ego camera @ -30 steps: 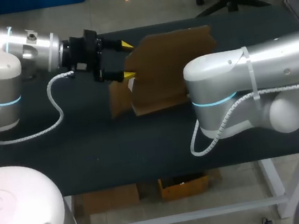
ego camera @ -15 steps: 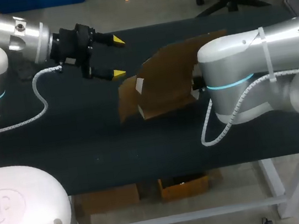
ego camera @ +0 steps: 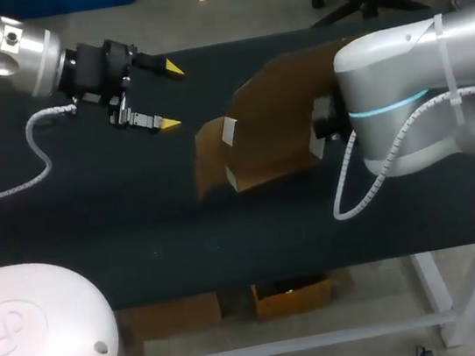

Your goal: Assemble the packaging by folding the flat box into shape, placing the metal phone stand inside, and closing the box properly

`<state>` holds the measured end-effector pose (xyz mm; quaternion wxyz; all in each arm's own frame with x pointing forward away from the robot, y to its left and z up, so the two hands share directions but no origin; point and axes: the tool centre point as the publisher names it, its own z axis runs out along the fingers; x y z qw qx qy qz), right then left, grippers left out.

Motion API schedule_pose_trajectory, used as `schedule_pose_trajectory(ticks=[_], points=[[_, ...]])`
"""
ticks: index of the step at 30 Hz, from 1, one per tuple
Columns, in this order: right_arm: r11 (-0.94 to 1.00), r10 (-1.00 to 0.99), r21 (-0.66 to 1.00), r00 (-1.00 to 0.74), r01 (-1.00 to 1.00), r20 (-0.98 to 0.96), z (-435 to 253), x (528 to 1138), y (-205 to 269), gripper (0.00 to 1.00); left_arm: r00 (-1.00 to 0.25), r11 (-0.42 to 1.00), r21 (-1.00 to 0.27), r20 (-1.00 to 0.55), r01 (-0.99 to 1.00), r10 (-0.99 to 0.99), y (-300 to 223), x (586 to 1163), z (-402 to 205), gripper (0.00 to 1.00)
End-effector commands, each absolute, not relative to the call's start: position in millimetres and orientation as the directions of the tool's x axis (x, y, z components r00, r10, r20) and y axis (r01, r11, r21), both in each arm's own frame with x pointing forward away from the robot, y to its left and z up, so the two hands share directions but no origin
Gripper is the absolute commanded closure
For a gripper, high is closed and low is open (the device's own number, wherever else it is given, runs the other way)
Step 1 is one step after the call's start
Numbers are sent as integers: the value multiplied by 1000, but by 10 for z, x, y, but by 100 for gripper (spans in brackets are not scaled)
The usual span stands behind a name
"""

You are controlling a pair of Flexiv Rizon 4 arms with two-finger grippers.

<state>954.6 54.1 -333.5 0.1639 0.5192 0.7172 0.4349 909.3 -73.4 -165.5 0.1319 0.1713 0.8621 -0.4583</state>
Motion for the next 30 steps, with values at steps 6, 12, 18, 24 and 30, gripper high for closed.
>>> schedule_pose_trajectory(ticks=[6, 12, 18, 24, 30], points=[[191, 866, 620, -428, 761, 259, -3281, 9473, 484, 100, -894, 558, -701, -387, 445, 227, -500, 8997, -1574, 0], [213, 837, 585, -456, 782, 304, -3312, 9448, 449, 100, -904, 573, -701, -355, 425, 237, -397, 8997, -1579, 0], [213, 837, 585, -456, 782, 304, -3312, 9448, 449, 100, -904, 573, -701, -355, 425, 237, -397, 8997, -1579, 0], [213, 837, 585, -456, 782, 304, -3312, 9448, 449, 100, -904, 573, -701, -355, 425, 237, -397, 8997, -1579, 0], [213, 837, 585, -456, 782, 304, -3312, 9448, 449, 100, -904, 573, -701, -355, 425, 237, -397, 8997, -1579, 0]])
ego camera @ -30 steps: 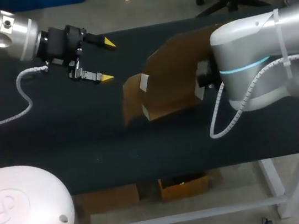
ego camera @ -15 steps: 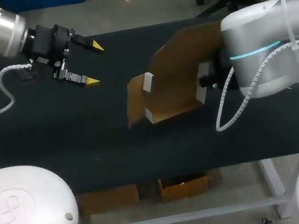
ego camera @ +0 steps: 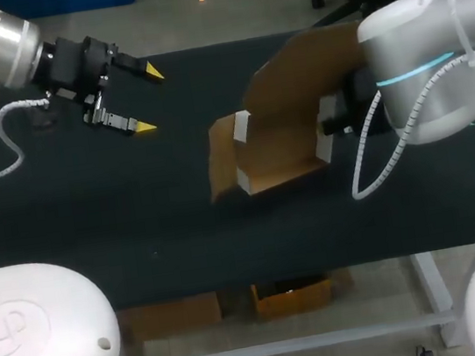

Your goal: Assemble the packaging by folding the flat box into shape, placing the metal phone stand inside, and closing the box properly

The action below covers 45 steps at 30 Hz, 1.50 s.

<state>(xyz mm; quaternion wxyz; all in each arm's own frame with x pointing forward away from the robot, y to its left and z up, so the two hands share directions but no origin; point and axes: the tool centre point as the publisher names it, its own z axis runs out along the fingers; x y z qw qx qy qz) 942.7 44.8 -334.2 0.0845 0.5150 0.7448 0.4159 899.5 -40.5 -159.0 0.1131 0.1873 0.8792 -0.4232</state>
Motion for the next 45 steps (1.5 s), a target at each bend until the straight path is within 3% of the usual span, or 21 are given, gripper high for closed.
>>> schedule_pose_trajectory(ticks=[1, 19, 36, 45], points=[[226, 850, 561, -443, 796, 285, -3303, 9450, 437, 100, -906, 583, -695, -352, 422, 235, -410, 9013, -1585, 0], [249, 855, 326, -365, 912, 368, -3270, 9462, 63, 100, -888, 702, -556, -378, 445, 263, -156, 9066, -1629, 0], [424, 858, 30, -413, 905, 304, -3248, 9448, 35, 100, -895, 785, -443, -314, 433, 317, 44, 9046, -1787, 0], [424, 858, 30, -413, 905, 304, -3248, 9448, 35, 100, -895, 785, -443, -314, 433, 317, 44, 9046, -1787, 0]])
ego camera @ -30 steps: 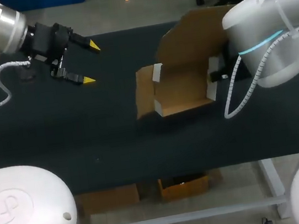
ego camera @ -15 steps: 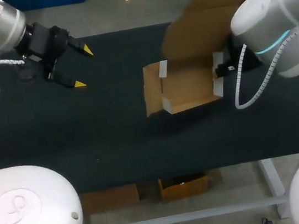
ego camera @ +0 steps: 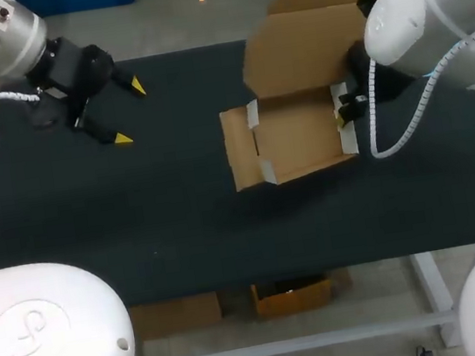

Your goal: Assemble the packaging by folding the flat box into shape, placing the metal phone stand inside, and closing the box properly

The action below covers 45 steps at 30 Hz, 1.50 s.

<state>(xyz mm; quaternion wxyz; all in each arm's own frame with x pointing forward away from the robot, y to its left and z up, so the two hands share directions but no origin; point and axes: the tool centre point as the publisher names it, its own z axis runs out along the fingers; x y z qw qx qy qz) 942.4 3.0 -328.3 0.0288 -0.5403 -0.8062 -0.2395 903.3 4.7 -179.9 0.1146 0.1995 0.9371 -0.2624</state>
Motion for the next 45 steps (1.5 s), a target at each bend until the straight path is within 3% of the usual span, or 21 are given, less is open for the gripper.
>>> schedule_pose_trajectory(ticks=[1, 10, 31, 35, 45], points=[[424, 858, 30, -413, 905, 304, -3248, 9448, 35, 100, -895, 785, -443, -314, 433, 317, 44, 9046, -1787, 0], [425, 858, 34, -414, 905, 304, -3251, 9449, 74, 100, -905, 808, -425, -304, 408, 296, 23, 9061, -1813, 0], [150, 968, -59, -135, 987, 211, -3538, 9342, 92, 100, -974, 876, -450, -209, 174, 86, 76, 9173, -2180, 0], [102, 978, -163, -68, 981, 197, -3588, 9318, 94, 100, -979, 873, -461, -186, 162, 83, 88, 9191, -2213, 0], [102, 978, -163, -68, 981, 197, -3588, 9318, 94, 100, -979, 873, -461, -186, 162, 83, 88, 9191, -2213, 0]])
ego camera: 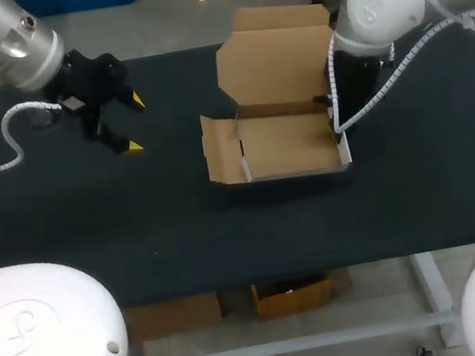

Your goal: Assemble the packaging by folding the flat box into shape, placing the metal phone stand inside, and closing the box properly

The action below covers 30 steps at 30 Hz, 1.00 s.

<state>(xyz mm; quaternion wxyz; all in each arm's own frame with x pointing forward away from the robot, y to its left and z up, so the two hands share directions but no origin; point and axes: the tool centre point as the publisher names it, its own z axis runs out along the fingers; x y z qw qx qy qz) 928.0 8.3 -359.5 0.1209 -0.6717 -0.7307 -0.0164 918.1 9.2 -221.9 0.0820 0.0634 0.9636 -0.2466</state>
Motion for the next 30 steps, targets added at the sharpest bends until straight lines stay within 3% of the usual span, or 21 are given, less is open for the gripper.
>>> schedule_pose_trajectory(ticks=[1, 30], points=[[102, 978, -163, -68, 981, 197, -3588, 9318, 94, 100, -979, 873, -461, -186, 162, 83, 88, 9191, -2213, 0], [71, 993, -294, -41, 953, 106, -3726, 9295, 277, 100, -988, 842, -531, -154, 95, 14, 107, 9150, -2397, 0]])
